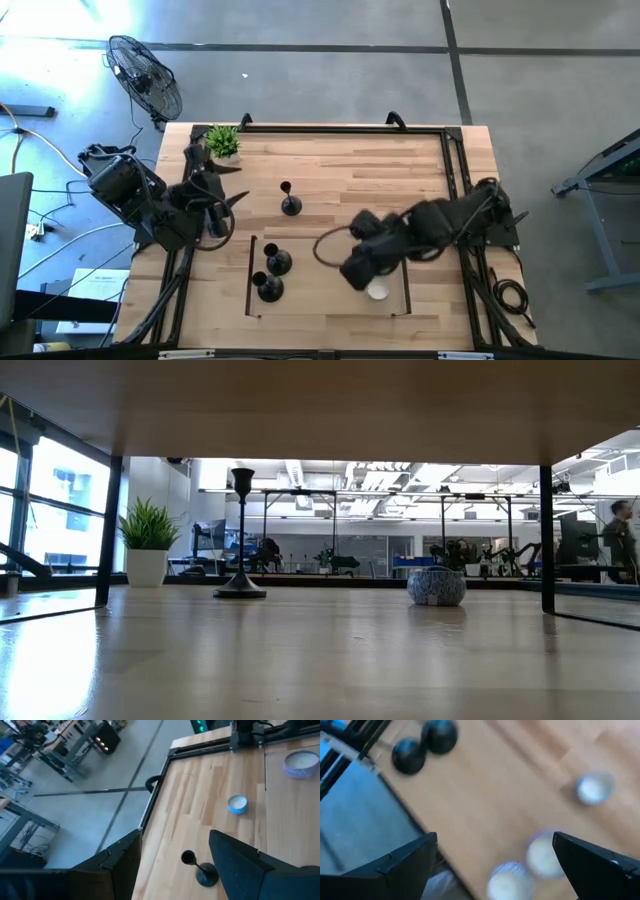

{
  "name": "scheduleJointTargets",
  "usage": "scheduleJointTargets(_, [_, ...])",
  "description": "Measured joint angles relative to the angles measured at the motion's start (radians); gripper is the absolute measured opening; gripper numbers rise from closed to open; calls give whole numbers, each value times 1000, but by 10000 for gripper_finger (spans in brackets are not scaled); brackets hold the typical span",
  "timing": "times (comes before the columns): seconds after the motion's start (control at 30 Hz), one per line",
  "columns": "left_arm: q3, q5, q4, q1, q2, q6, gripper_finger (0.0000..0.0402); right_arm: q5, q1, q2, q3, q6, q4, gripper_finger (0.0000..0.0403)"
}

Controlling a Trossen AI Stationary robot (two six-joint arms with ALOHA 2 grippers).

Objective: Pick & Place candle stick holders
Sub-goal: Put the black candle holder on the shelf

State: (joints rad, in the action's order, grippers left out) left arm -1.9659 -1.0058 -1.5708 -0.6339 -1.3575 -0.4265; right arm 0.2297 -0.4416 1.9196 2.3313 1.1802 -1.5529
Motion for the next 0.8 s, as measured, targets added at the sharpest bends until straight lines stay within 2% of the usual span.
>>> scheduleJointTargets(0.1, [-3,-8,0,31,7,2,227,67,57,-23,-5,-124,3,389])
scheduleJointTargets(0.17, [-29,53,0,77,14,-2,227,82,94,-33,-2,-211,14,389])
scheduleJointTargets(0.37, [-173,448,8,315,19,15,227,52,166,-74,-1,-416,31,389])
scheduleJointTargets(0.53, [-266,621,66,567,-14,129,227,65,182,-110,-2,-539,32,389])
scheduleJointTargets(0.67, [-300,926,54,781,-81,148,227,81,173,-140,-2,-630,33,389])
scheduleJointTargets(0.8, [-298,1040,24,910,-172,168,227,105,146,-169,-2,-671,31,389])
